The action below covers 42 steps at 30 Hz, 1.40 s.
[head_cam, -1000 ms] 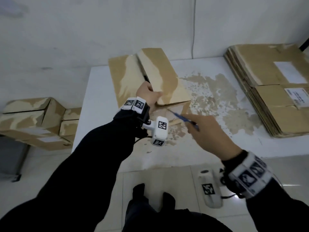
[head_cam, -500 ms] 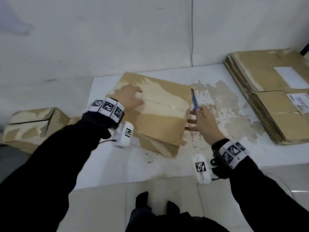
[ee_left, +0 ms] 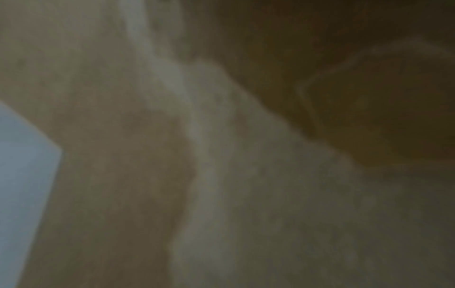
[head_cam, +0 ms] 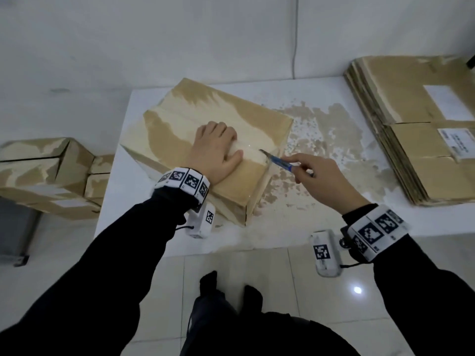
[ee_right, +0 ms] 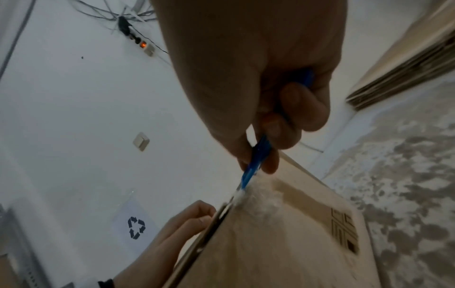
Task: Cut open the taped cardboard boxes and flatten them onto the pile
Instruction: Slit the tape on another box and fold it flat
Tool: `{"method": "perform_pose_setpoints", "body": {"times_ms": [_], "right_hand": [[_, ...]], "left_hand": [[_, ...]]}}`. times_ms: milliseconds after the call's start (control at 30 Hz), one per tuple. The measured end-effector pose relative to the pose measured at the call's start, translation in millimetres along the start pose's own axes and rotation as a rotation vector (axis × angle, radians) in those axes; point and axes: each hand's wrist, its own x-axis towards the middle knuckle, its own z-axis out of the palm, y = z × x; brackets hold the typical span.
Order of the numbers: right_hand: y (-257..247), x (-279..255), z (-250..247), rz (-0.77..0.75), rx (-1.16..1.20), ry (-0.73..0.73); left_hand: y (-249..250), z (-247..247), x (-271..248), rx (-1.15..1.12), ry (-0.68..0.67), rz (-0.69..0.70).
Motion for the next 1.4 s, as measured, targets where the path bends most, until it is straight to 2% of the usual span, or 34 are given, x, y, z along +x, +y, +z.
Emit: {"method": "perform_pose_setpoints", "body": {"times_ms": [100,200,233,267,367,400,433,467,533,633,667,700,733,833,933,1133,1200,1267,1333,1400], "right_hand": [[-5,2,-7,0.016,-0.009,-0.091],[-12,-8,-9,0.007,0.050,-0.448],[-12,-15,-11,0.008,0.068,-0.494],[-8,-21,-15,0.024,0.078,-0.461],[9,-29,-31,0.064,0.030,-0.079],[13,-28,-35,0.049,-0.001,0.023],[16,-25,-35,0.017,-0.016,0.066],[16,-21,-33,-0.022,-0.029,0.057],[15,-15,-23,-0.080,-0.079,-0.012],[15,-13,-10,-0.102,-0.149,-0.006],[16,-14,-8,-0.130,-0.187,0.027],[17,-16,-7,-0.163,-0.246,0.067],[17,-17,-5,-0.193,-0.310,0.105],[14,-10,-2,-0.252,-0.462,0.182],[9,1,10,-0.257,-0.617,0.232],[18,6,35,-0.193,-0.595,0.385],[14,13,38,-0.123,-0.545,0.466],[23,15,22,0.013,-0.438,0.531],[51,12,0,0.126,-0.336,0.512],[92,11,-5,0.181,-0.259,0.390]], "left_hand": [[-1,1,2,-0.044,0.083,0.016],[1,1,3,-0.025,0.208,0.009],[1,0,5,-0.008,0.217,0.007],[1,-1,5,0.011,0.202,0.002],[6,-7,5,0.181,0.014,-0.005],[12,-10,7,0.236,-0.057,-0.019],[19,-13,9,0.243,-0.096,-0.062],[26,-15,13,0.199,-0.095,-0.142],[37,-15,16,-0.068,-0.043,-0.395],[36,-13,19,-0.860,0.192,-0.912],[33,-11,22,-1.022,0.273,-1.064],[31,-9,25,-1.100,0.310,-1.153],[29,-7,29,-1.102,0.311,-1.179],[27,0,37,-1.042,0.256,-1.118],[26,4,36,-1.063,0.278,-1.113],[21,9,37,-1.092,0.299,-1.080],[19,11,37,-1.106,0.300,-1.082],[18,13,36,-1.118,0.295,-1.082],[19,11,36,-1.080,0.283,-1.073],[21,8,38,-1.010,0.281,-1.054]]}}
